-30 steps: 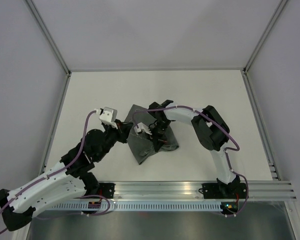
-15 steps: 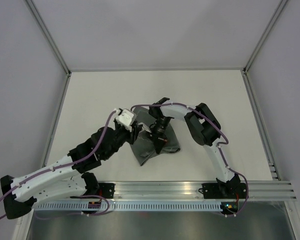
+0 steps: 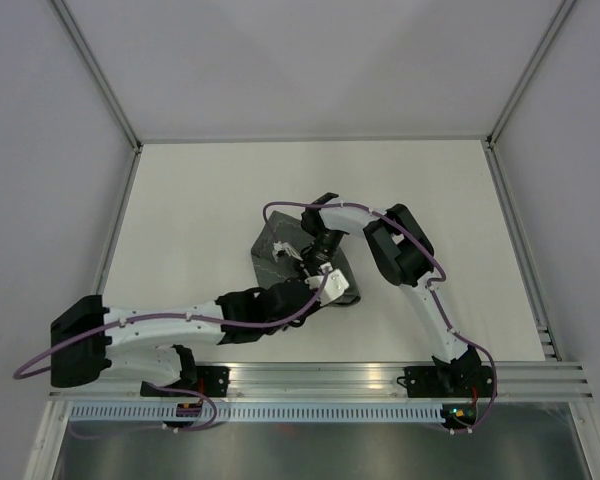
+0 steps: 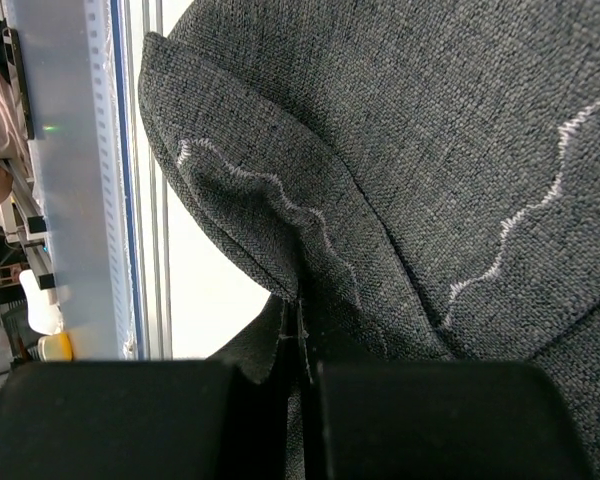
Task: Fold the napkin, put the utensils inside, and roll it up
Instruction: Roll the napkin with the utensil
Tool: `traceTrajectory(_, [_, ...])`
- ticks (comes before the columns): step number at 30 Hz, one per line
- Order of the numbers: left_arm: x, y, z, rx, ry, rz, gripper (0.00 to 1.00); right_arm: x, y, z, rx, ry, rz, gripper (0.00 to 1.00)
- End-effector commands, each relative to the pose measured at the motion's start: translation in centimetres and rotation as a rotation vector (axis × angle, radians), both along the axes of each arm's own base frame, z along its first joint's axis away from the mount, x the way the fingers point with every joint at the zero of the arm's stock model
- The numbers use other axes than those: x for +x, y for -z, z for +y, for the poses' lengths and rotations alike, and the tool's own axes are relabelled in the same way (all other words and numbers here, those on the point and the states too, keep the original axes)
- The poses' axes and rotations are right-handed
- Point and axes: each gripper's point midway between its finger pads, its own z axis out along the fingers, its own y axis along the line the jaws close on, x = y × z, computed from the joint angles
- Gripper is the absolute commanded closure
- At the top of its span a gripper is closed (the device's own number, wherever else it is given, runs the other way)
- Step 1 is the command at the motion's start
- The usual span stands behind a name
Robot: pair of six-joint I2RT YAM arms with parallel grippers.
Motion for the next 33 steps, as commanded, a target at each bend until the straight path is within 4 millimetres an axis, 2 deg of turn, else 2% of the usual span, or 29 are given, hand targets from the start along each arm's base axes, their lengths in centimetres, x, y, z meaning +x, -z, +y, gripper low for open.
traceTrajectory(1, [0.2, 1.2, -1.7, 0.026, 0.022, -0.014, 0.54, 1.1, 2.0, -0.1, 0.021, -0.036, -0.057, 1.0])
traceTrajectory(7, [0.2, 4.7, -1.9, 0.114, 0.01, 0.051, 0.48, 1.2, 2.1, -0.2, 0.013, -0.028, -0.052, 1.0])
traceTrajectory(14, [0.5, 8.3, -0.5, 0.197, -0.027, 0.145, 0.47, 1.3, 2.2, -0.3, 0.012, -0.018, -0.043, 0.99])
traceTrajectory(20, [1.2, 9.1, 0.0, 0.19, -0.028, 0.169, 0.47, 1.2, 2.2, -0.4, 0.008, -0.017, -0.038, 1.0])
traceTrajectory(29, [0.6, 11.0, -0.2, 0.201, 0.016, 0.253, 0.48, 1.2, 2.3, -0.4, 0.003, -0.01, -0.031, 1.0])
traceTrajectory(33, [0.9, 12.0, 0.0, 0.21, 0.005, 0.281, 0.48, 1.2, 2.4, -0.5, -0.001, -0.009, -0.03, 0.99])
